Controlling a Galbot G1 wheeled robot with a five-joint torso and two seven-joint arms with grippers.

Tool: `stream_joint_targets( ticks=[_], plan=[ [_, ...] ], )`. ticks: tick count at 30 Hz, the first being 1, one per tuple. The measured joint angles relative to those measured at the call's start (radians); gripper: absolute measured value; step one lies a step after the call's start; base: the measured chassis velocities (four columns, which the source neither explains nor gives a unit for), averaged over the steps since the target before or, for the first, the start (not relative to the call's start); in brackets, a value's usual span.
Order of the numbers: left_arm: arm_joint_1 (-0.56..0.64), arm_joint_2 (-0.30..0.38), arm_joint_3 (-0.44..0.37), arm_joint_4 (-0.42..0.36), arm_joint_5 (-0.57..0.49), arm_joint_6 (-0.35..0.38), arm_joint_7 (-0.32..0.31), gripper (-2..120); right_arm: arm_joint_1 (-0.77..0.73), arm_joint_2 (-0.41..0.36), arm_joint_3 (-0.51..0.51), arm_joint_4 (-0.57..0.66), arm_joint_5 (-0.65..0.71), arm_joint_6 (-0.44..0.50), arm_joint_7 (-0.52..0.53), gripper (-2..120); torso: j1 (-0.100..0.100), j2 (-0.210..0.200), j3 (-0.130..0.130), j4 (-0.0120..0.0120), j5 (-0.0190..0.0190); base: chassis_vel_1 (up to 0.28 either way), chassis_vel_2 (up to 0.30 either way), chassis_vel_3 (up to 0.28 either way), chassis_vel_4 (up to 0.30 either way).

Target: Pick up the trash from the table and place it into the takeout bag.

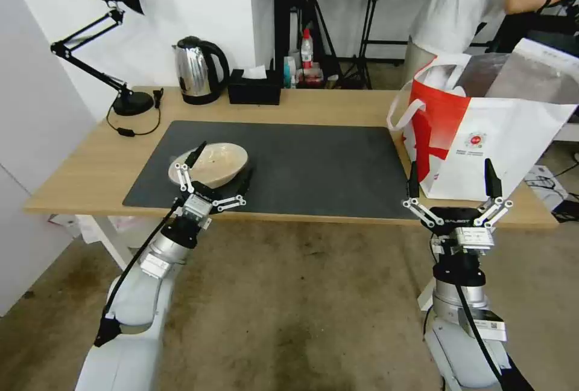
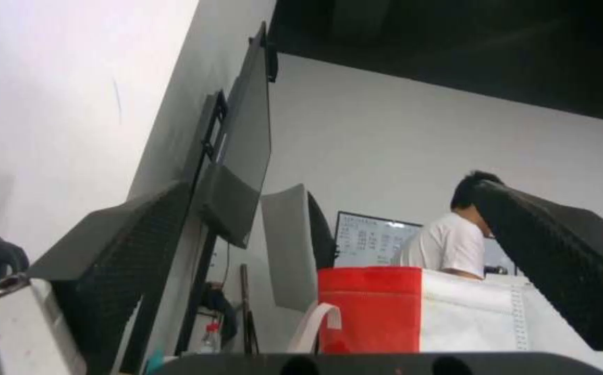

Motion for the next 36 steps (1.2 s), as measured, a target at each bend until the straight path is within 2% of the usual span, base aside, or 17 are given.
stream_joint_targets(
  ticks=[4, 9, 17, 36],
  plan=[
    [-0.002, 0.006, -0.001, 0.0, 0.004, 0.016, 0.008, 100, -0.001, 0.003, 0.0, 0.0, 0.0, 0.0, 0.0, 100, 0.0, 0.0, 0.0, 0.0, 0.0, 0.0, 0.0, 0.0, 0.0],
    [-0.017, 0.02, -0.003, 0.006, 0.037, 0.087, 0.011, 100, -0.008, 0.011, 0.0, 0.0, -0.001, 0.0, -0.001, 100, 0.0, 0.0, 0.0, 0.0, -0.0001, 0.0, 0.0, 0.0, 0.0],
    [-0.032, 0.027, -0.004, 0.02, 0.09, 0.144, 0.026, 100, -0.012, 0.019, -0.001, 0.002, -0.004, 0.0, -0.003, 100, 0.0, 0.0, 0.0, 0.0, -0.0001, 0.0, 0.0, 0.0, 0.0],
    [-0.041, 0.033, -0.006, 0.036, 0.139, 0.215, 0.019, 100, -0.024, 0.031, -0.002, 0.01, -0.007, 0.0, -0.008, 100, 0.0, 0.0, 0.0, 0.0, 0.0, 0.0, 0.0, 0.0, 0.0]
  ],
)
